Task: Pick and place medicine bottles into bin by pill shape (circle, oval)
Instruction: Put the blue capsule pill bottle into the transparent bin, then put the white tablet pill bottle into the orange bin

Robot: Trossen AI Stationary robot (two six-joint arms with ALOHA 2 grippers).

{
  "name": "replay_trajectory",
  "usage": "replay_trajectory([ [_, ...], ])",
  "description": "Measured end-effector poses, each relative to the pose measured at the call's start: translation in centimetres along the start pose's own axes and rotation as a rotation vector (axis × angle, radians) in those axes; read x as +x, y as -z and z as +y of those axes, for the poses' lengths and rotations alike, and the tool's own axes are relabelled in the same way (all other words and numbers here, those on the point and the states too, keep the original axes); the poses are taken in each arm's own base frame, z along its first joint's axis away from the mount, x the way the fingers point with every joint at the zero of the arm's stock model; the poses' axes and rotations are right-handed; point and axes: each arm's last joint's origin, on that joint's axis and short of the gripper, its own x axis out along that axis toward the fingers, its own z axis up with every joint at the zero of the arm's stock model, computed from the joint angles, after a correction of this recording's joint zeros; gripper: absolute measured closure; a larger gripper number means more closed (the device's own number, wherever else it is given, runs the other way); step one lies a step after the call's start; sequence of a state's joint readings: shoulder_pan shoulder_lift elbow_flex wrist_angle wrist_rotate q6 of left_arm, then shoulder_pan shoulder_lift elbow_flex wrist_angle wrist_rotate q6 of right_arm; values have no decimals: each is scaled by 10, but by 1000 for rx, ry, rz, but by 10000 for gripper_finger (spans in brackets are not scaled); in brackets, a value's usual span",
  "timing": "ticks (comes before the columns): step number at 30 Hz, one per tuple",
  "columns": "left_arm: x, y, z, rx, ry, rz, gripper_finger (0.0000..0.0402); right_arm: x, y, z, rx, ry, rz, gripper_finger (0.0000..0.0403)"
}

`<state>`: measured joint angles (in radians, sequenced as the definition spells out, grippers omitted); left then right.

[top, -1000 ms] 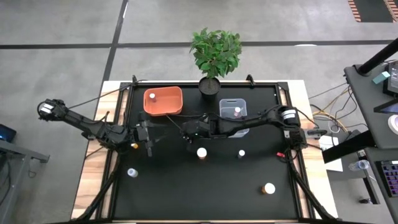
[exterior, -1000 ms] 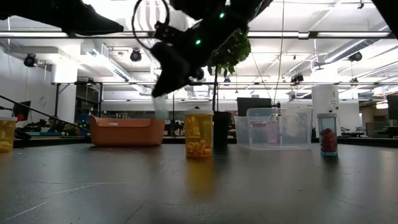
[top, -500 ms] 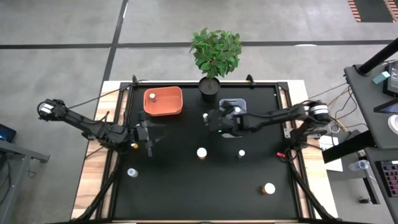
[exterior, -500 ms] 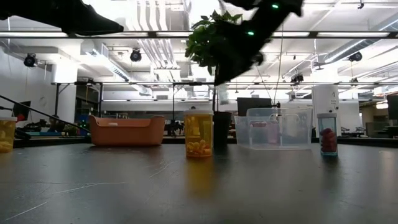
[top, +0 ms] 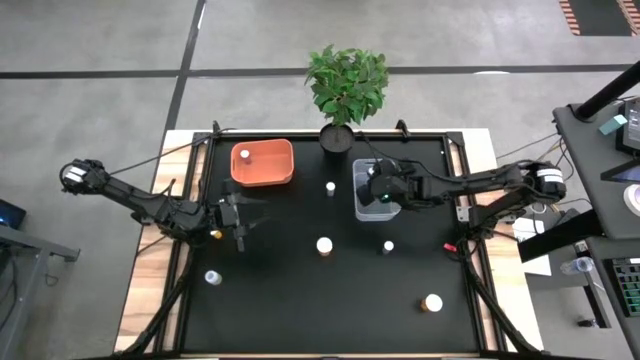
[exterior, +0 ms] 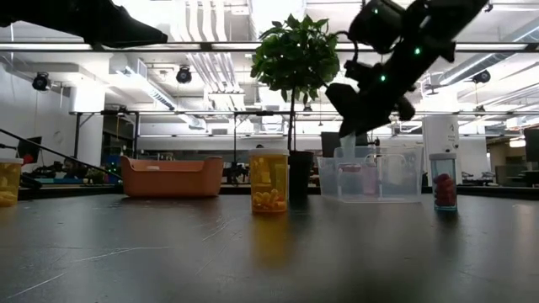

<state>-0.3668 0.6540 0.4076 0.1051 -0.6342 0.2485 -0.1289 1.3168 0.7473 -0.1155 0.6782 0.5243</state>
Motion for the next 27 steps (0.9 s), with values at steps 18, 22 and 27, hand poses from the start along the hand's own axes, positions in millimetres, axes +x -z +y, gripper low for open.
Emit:
replay_trajectory([
  [18,0,0,0,1,0,0,224,39,19,8,12,23,25,256],
  [22,0,0,0,1,0,0,224,41,20,9,7,27,31,233],
  [27,0,0,0,2,-1,0,224,41,20,9,6,28,31,215],
])
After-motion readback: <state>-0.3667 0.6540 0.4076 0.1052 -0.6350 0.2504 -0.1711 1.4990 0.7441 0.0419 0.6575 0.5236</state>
